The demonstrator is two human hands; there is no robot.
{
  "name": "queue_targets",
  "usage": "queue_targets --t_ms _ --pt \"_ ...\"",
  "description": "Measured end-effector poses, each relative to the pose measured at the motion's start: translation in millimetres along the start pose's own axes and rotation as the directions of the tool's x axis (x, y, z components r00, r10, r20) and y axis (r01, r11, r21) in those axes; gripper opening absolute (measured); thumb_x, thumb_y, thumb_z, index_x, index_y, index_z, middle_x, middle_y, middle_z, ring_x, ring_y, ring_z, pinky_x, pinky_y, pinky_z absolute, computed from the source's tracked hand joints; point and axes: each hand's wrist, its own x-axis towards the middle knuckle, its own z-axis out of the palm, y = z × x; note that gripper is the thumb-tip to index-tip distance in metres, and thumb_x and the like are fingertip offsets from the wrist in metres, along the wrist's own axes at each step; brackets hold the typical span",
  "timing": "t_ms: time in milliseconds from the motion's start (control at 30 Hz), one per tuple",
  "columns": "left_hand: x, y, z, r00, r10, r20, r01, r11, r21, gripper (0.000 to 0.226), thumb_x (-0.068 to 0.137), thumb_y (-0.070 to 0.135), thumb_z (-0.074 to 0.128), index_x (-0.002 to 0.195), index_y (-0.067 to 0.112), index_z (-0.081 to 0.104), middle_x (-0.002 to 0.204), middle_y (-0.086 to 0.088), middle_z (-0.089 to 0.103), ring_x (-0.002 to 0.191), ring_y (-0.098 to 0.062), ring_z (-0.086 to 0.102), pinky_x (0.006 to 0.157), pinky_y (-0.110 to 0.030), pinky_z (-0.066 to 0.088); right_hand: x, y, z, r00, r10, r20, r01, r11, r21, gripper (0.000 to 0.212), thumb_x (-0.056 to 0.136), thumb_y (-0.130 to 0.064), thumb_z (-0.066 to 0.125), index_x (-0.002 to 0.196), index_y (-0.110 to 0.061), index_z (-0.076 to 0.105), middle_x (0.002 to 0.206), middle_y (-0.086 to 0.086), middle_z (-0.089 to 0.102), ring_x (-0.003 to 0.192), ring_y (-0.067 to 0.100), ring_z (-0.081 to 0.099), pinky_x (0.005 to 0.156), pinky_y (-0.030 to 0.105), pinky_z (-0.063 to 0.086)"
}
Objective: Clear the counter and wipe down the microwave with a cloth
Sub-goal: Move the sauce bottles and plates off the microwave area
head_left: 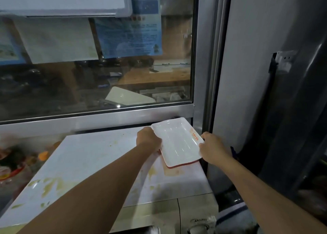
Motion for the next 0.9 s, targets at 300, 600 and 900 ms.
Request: queue_targets --t_ms 300,600,900 --pt "-15.4 -10.9 -24.7 0.997 -0.071 0.002 0.071 0.990 -0.121 0.029 0.070 -0.003 0.062 0.060 0.018 0.044 0.046 0.003 0.063 0.051 -0.013 0.062 0.053 -0.021 0.048 -10.1 -20.9 -3.2 0.997 -0.061 -0.040 0.063 0.997 0.050 0.016 0.094 -0.007 0.045 0.110 -0.009 0.049 0.118 0.012 0.059 0.088 0.022 0.058 0.070 0.035 0.057" --pt "-46.9 -55.8 -104.8 0.991 -0.103 -0.085 0.085 0.978 -0.188 0.006 0.065 0.001 0.067 0.063 0.004 0.061 0.064 -0.007 0.061 0.064 -0.023 0.057 0.056 -0.025 0.047 -45.9 -97.1 4.1 0.975 -0.218 -0.029 0.219 0.975 0.026 0.023 0.092 -0.005 0.041 0.112 -0.008 0.052 0.115 0.012 0.060 0.096 0.028 0.057 0.076 0.040 0.051" --pt "-107.7 -171.2 -217.6 0.938 -0.238 -0.251 0.124 0.908 -0.400 0.009 0.071 -0.005 0.064 0.079 -0.003 0.067 0.073 -0.017 0.065 0.062 -0.025 0.061 0.074 -0.041 0.058 -123.7 -211.6 68.5 0.918 -0.388 0.087 0.383 0.921 0.072 0.013 0.093 -0.008 0.042 0.100 -0.015 0.050 0.106 0.009 0.059 0.076 0.020 0.053 0.058 0.031 0.044"
